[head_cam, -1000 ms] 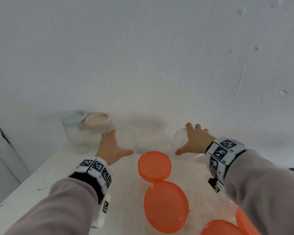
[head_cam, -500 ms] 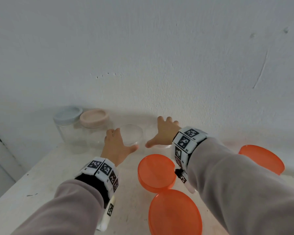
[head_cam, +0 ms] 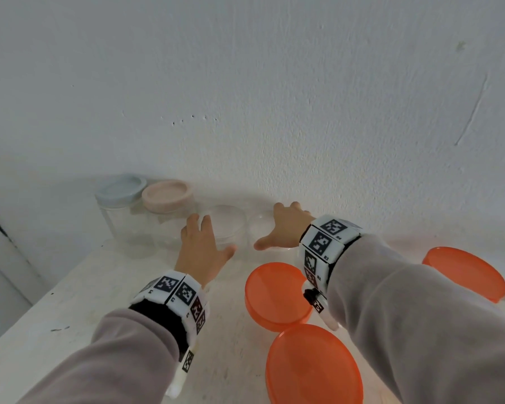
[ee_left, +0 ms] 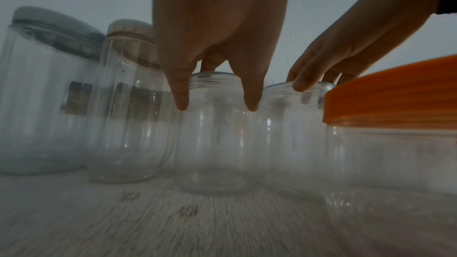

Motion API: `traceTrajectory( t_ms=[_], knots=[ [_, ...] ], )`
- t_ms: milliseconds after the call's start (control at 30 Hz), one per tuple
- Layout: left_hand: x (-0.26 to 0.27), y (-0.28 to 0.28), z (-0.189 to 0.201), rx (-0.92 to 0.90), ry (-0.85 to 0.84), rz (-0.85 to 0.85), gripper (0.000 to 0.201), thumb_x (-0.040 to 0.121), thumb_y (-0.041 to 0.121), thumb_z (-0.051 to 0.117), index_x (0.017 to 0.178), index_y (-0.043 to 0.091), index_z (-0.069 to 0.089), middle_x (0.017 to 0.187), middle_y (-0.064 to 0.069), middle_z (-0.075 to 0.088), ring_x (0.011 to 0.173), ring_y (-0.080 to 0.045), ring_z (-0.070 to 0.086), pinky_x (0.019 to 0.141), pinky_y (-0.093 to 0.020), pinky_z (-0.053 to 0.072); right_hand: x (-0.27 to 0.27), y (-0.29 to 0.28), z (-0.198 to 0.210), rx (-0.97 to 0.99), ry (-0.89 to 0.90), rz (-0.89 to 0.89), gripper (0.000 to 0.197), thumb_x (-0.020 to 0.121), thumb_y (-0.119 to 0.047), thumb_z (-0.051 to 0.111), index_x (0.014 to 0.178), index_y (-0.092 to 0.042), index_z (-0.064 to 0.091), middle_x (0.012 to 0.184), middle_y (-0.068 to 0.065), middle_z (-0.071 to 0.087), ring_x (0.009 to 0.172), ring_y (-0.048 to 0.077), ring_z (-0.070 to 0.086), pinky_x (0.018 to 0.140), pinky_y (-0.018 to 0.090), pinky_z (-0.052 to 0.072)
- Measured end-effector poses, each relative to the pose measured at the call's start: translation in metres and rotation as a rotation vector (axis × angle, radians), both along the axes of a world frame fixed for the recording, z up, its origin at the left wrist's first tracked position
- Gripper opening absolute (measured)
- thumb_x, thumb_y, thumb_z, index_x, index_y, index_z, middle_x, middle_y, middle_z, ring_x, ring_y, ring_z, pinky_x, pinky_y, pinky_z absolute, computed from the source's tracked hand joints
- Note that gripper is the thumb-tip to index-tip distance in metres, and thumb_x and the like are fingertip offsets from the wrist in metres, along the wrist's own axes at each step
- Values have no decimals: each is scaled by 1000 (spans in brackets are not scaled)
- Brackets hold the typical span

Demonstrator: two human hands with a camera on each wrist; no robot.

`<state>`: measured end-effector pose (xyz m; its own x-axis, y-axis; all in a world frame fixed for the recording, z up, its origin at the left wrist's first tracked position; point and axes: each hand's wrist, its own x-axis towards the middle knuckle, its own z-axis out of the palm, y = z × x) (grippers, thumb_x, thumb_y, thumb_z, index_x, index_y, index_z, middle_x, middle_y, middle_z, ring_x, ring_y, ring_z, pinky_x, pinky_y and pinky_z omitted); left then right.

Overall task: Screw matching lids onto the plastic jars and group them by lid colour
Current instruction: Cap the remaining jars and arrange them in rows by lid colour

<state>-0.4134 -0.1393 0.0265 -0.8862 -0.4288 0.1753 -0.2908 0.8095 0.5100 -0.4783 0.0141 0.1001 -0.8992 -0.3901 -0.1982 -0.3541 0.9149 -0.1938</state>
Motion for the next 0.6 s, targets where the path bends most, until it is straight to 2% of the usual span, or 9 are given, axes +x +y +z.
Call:
traceTrajectory(
  t_ms=[200,400,533,600],
  knots=[
    [5,-1,8,-64,-107,-25,83,92,42,57,152,9,10,158,-12,5,144,-31,4,114,-40,20,1,16,9,30,19,63,87,81,-59,65,145,-13,27,140,12,36,125,33,42,96,42,40],
    [20,9,26,-87,-76,-141,78,90,40,60,150,12,19,158,-9,10,144,-28,4,114,-42,22,11,68,52,-51,50,142,80,86,-53,63,148,-20,25,143,8,34,124,27,42,103,42,40],
    [41,30,36,-89,-73,-309,67,90,40,60,146,19,30,155,-5,16,144,-22,7,115,-37,19,31,125,72,-88,87,156,69,88,-52,61,145,-25,33,138,1,39,104,14,44,90,28,37],
    [54,42,40,-57,-90,-403,61,91,41,60,144,23,35,152,0,22,142,-18,12,112,-32,22,45,155,76,-60,88,149,65,87,-53,60,142,-28,36,136,-3,41,101,12,44,86,25,34]
  ],
)
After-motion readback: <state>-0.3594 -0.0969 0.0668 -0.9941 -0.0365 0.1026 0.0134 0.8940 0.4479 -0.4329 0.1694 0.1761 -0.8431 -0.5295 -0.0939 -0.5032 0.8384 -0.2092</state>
